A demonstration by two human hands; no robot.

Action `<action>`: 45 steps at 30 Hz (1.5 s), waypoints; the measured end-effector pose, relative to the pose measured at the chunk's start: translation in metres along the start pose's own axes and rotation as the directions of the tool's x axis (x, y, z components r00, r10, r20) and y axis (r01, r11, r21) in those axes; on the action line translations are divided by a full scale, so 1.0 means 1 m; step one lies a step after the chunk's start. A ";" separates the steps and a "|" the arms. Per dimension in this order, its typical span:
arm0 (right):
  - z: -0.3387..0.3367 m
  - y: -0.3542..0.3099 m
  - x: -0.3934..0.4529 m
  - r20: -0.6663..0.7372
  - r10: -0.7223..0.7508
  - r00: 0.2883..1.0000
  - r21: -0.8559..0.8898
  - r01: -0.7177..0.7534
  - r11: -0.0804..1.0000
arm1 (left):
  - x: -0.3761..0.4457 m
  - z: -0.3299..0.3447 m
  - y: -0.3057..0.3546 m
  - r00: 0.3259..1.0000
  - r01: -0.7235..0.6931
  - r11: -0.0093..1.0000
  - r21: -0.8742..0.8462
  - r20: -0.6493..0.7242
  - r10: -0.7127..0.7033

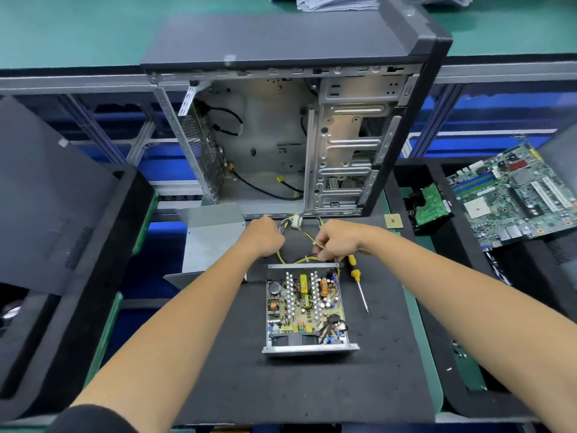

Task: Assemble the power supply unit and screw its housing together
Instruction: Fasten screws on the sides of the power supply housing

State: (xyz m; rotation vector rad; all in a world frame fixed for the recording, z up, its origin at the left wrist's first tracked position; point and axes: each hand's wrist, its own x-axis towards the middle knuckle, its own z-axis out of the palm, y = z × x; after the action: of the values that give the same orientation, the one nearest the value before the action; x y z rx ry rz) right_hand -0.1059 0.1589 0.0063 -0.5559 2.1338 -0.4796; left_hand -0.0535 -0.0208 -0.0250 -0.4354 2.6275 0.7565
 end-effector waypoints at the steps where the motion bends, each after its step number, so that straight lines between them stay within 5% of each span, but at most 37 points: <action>1: 0.001 -0.002 0.003 0.001 0.004 1.000 -0.027 -0.003 1.000 | -0.002 -0.001 0.000 0.998 -0.017 0.999 0.042 0.054 0.015; 6: 0.004 -0.010 0.016 0.022 0.058 0.998 -0.107 -0.055 0.993 | -0.019 -0.006 0.004 0.868 -0.155 0.987 0.041 0.482 0.117; 9: 0.007 -0.012 0.018 0.030 0.063 0.998 -0.133 -0.058 0.989 | -0.024 -0.003 0.004 0.812 -0.275 0.961 0.041 0.545 0.209; 14: 0.009 -0.003 0.008 -0.123 0.094 0.988 0.062 -0.087 0.994 | -0.026 0.013 0.010 0.823 -0.532 0.806 0.258 0.382 0.421; 18: 0.018 0.001 0.000 -0.262 0.032 0.964 -0.122 -0.066 0.990 | -0.029 0.020 0.016 0.768 -0.637 0.687 0.350 0.359 0.530; 26: 0.015 0.020 -0.023 -0.269 -0.053 0.962 -0.267 -0.022 0.963 | -0.037 0.044 0.039 0.707 -0.708 0.593 0.384 0.391 0.590; 31: 0.000 0.041 -0.035 -0.273 -0.055 0.960 -0.195 0.001 0.981 | -0.035 0.053 0.056 0.748 -0.663 0.636 0.394 0.314 0.585; 35: -0.007 0.066 -0.038 -0.442 0.046 0.896 0.069 -0.017 0.997 | -0.034 0.052 0.056 0.759 -0.651 0.667 0.363 0.309 0.573; 38: -0.008 0.079 -0.035 -0.495 0.136 0.858 0.106 -0.095 0.990 | -0.037 0.040 0.051 0.784 -0.608 0.755 0.244 0.331 0.525; 41: -0.002 0.084 -0.029 -0.463 0.197 0.864 0.049 -0.197 0.979 | -0.038 0.023 0.037 0.857 -0.510 0.852 0.122 0.155 0.491; 45: 0.008 0.085 -0.022 -0.417 0.249 0.874 0.076 -0.239 0.968 | -0.035 0.003 0.003 0.922 -0.303 0.939 0.164 -0.197 0.332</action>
State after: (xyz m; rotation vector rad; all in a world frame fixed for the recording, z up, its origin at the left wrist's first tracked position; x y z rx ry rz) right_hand -0.1054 0.2405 -0.0281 -0.1667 2.5673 -0.5148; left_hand -0.0227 -0.0100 -0.0106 -0.0534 2.9818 0.6561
